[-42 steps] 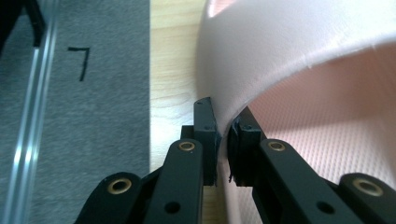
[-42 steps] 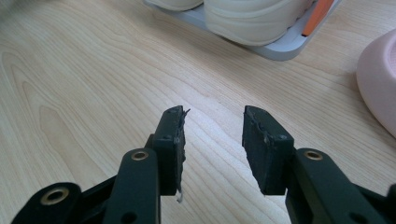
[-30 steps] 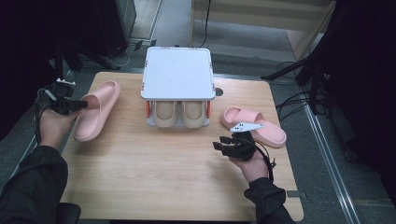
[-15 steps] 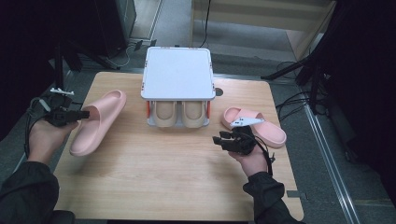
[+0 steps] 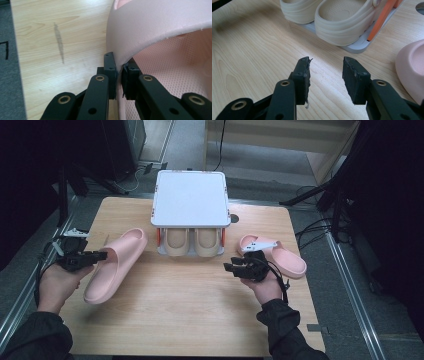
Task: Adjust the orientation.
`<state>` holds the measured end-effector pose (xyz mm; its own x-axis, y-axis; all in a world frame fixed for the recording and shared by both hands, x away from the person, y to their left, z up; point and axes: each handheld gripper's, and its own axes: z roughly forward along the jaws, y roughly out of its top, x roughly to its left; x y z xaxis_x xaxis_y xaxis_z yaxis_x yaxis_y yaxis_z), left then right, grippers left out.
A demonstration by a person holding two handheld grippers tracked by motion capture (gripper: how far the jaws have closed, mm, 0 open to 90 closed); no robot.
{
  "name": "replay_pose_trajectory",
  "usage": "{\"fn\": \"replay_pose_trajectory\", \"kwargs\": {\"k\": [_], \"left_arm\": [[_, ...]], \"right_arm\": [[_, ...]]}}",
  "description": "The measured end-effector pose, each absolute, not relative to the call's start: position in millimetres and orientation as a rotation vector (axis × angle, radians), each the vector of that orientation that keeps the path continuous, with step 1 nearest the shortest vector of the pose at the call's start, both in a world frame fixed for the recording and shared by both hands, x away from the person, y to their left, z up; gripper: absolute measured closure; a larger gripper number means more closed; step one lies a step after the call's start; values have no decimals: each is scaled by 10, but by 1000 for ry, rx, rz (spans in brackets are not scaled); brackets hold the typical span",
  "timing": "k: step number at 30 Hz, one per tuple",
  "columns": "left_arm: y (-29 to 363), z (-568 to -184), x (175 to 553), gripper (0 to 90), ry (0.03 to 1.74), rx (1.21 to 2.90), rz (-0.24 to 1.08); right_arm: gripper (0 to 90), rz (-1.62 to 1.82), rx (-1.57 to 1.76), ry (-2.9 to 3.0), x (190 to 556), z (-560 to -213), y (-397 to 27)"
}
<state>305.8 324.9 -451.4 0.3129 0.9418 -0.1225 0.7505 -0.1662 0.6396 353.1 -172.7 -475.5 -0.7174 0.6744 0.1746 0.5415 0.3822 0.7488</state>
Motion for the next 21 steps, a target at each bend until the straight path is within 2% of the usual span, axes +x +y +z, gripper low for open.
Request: {"fn": "replay_pose_trajectory", "kwargs": {"k": [11,21], "left_arm": [[2886,-4503,2858,830,1384,2043,373],[2536,-4586,2874,828,1293,2112,318]], "right_arm": [[580,1235,1086,2489,3567,-4769,-1678],[580,1218,1092,2493,3549,-4774,-1691]]}}
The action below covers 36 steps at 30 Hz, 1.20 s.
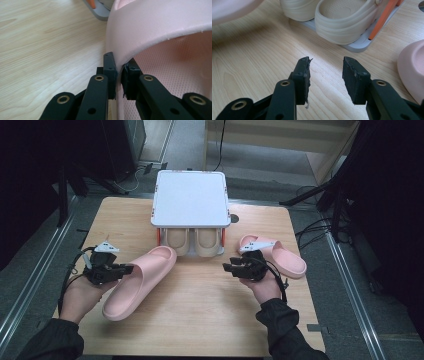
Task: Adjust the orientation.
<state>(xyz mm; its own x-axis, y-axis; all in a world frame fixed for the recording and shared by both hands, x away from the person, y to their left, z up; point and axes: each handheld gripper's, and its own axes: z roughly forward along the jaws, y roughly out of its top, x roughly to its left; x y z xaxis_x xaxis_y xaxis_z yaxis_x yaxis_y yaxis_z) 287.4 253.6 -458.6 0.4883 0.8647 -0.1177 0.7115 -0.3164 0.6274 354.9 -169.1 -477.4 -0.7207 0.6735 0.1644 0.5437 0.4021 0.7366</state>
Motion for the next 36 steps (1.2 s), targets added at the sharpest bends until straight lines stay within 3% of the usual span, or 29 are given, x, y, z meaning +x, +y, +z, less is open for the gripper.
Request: {"fn": "replay_pose_trajectory", "kwargs": {"k": [19,36], "left_arm": [[2061,-4716,2989,818,1163,2202,271],[1911,-4910,3067,789,1181,2285,248]], "right_arm": [[580,1190,1118,2461,3427,-4790,-1848],[581,1196,1085,2472,3329,-4828,-1800]]}}
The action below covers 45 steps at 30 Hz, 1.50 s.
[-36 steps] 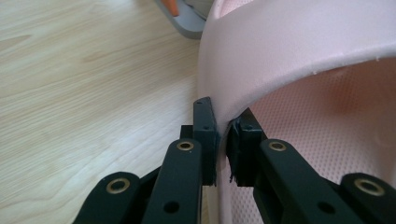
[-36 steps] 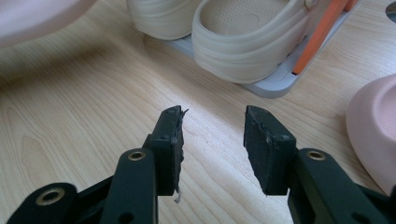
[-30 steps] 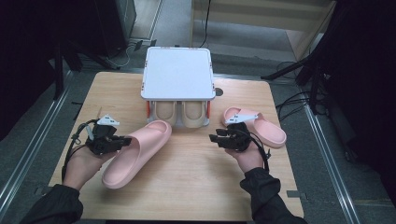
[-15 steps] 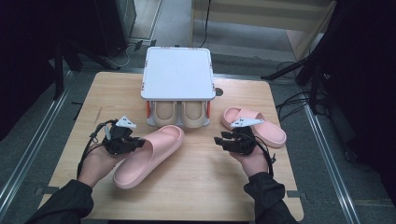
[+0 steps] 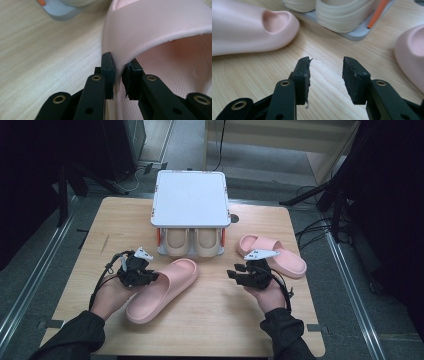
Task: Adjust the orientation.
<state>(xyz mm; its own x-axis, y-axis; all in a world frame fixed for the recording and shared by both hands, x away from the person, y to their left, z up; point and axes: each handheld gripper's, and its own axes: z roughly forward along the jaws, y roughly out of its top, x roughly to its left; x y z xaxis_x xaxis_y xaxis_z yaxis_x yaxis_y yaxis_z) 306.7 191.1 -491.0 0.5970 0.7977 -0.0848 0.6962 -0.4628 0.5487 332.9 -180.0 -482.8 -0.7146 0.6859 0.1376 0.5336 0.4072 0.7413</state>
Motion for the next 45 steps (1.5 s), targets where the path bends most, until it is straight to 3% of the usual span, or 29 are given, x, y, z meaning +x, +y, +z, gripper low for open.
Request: {"fn": "replay_pose_trajectory", "kwargs": {"k": [10,18,21,28,32,36,45], "left_arm": [[1885,-4946,3027,731,1144,2323,213],[2051,-4885,2945,638,1101,2250,120],[2134,-4860,2895,655,1096,2245,117],[2311,-4834,2891,848,1135,2203,89],[2370,-4925,2944,851,1178,2226,112],[2388,-4980,2999,839,1196,2221,105],[2264,-5090,2982,846,1176,2282,57]], "right_arm": [[581,1216,1019,2533,3298,-4883,-1562],[585,1234,986,2559,3288,-4928,-1391],[587,1227,974,2577,3275,-4954,-1319],[633,1253,942,2591,3232,-4979,-1169],[648,1265,936,2604,3214,-4992,-1119],[729,1290,962,2618,3207,-5008,-1063],[762,1262,905,2679,3165,-5094,-865]]}}
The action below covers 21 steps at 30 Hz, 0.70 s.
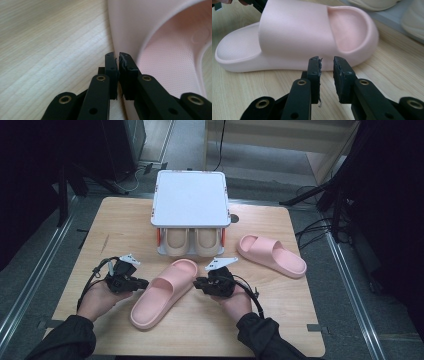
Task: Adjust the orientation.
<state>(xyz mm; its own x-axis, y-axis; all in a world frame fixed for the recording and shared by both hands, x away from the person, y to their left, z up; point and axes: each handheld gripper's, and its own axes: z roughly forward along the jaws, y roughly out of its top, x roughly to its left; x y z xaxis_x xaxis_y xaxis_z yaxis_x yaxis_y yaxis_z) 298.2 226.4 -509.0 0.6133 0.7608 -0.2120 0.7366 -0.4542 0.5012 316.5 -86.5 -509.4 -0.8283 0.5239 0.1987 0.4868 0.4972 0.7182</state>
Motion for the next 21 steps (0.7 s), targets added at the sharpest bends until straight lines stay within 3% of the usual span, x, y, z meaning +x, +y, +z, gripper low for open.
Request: {"fn": "replay_pose_trajectory", "kwargs": {"k": [21], "left_arm": [[2148,-5077,2761,832,1101,2299,10]], "right_arm": [[756,1223,882,2709,3283,-5161,-673]]}}
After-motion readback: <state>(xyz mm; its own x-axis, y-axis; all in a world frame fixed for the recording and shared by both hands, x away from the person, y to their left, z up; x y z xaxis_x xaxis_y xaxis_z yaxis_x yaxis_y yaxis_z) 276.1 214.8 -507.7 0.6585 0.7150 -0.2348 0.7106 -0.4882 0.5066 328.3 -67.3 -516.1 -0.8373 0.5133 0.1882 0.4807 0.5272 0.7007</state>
